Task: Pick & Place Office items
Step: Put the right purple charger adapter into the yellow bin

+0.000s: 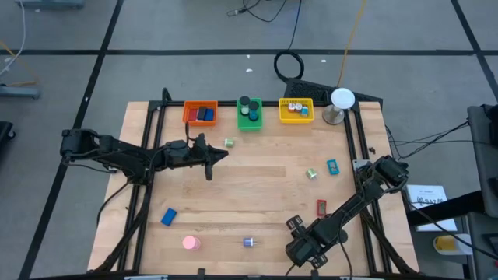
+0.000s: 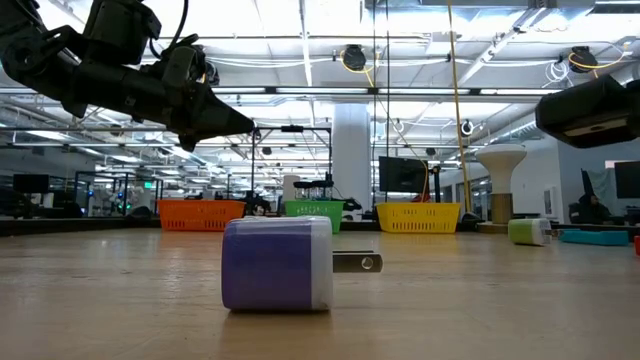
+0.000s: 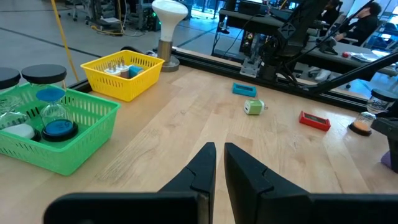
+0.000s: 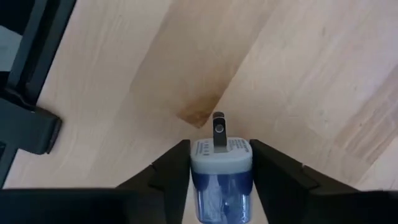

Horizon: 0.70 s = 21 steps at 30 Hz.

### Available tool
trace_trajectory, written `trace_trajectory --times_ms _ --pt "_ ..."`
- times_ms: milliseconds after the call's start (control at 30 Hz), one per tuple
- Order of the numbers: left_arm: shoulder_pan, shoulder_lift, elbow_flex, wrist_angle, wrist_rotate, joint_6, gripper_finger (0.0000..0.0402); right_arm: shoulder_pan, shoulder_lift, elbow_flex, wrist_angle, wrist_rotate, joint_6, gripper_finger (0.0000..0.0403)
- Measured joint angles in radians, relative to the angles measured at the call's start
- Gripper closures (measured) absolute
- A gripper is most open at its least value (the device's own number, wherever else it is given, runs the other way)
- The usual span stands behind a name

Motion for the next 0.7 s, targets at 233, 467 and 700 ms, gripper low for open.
trace_trajectory --times_ms 233,467,700 --pt "0.000 0.000 0.000 0.000 0.000 0.000 0.0369 -0.032 -0.021 0.000 -0.050 0.044 0.117 0.0277" --pt "0.000 0.000 0.000 0.000 0.000 0.000 0.0369 -0.144 -0.179 -0.039 -0.077 0.318 0.126 0.0274" --pt "0.000 0.000 0.000 -0.004 0.000 0.000 0.0369 -0.349 -0.419 -0.424 0.474 0.417 0.035 0.0274"
